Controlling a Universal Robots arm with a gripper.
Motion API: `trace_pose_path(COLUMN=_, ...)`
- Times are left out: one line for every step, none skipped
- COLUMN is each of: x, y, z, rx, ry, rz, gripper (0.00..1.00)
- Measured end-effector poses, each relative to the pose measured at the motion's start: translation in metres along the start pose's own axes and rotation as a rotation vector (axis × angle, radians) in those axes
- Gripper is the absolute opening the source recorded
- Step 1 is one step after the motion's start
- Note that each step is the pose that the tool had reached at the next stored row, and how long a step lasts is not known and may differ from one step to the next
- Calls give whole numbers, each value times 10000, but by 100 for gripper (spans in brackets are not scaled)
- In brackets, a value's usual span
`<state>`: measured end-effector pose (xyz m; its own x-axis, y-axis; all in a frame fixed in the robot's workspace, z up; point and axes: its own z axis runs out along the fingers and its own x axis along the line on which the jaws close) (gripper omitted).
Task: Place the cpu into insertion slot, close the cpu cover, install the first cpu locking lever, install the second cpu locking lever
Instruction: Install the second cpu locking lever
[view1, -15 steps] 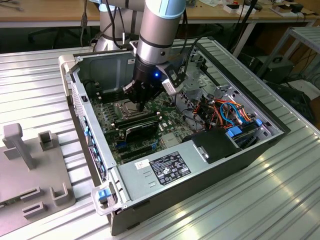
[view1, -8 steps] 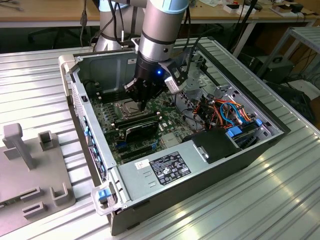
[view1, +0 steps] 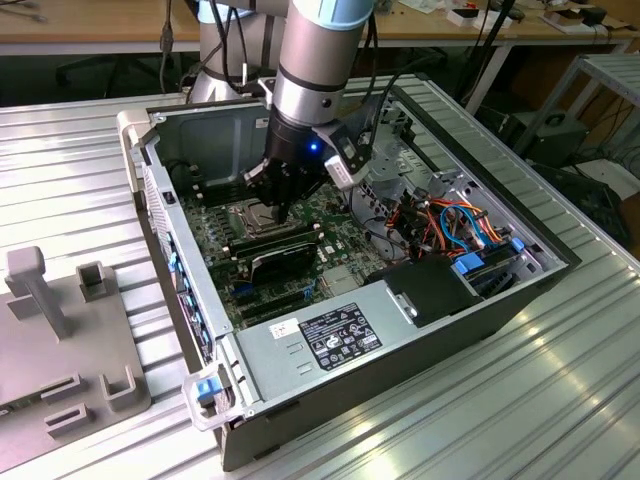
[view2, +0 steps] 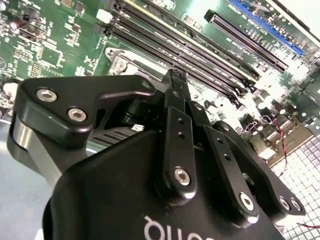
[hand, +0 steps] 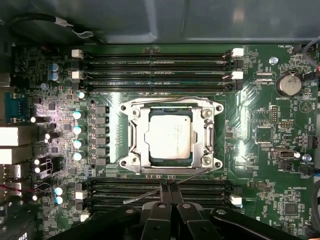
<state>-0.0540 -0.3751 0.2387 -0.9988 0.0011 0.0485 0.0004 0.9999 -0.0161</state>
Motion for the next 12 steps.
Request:
trace_pose_path(x=29, y=1, z=23, rx=-3, ry=-2, rz=-5, gripper=11)
trace_pose_path(x=37, y=1, z=40, rx=0, ry=0, rz=-6, gripper=11)
trace_pose_path(x=40, y=1, z=57, rx=1, ry=0, rz=-5, gripper=11)
trace_pose_path(x=42, y=1, z=84, rx=1, ry=0, rz=-7, gripper=11)
trace_pose_path(x=41, y=1, z=96, rx=1, ry=0, rz=-8, gripper=11)
trace_pose_path(x=41, y=2, z=109, rx=1, ry=0, rz=-9, gripper=11)
trace_pose_path(x=43, y=2, z=124, rx=1, ry=0, rz=-7, gripper=11)
trace_pose_path(x=45, y=2, z=136, rx=0, ry=0, rz=-6, gripper=11)
trace_pose_path(x=47, y=2, z=150, rx=0, ry=-1, rz=-7, gripper=11)
trace_pose_path(x=47, y=3, z=160, rx=0, ry=0, rz=-8, gripper=11)
trace_pose_path(x=50, y=3, z=170, rx=-1, ry=-2, rz=-7, gripper=11)
trace_pose_path(x=51, y=3, z=174, rx=-1, ry=-2, rz=-7, gripper=11)
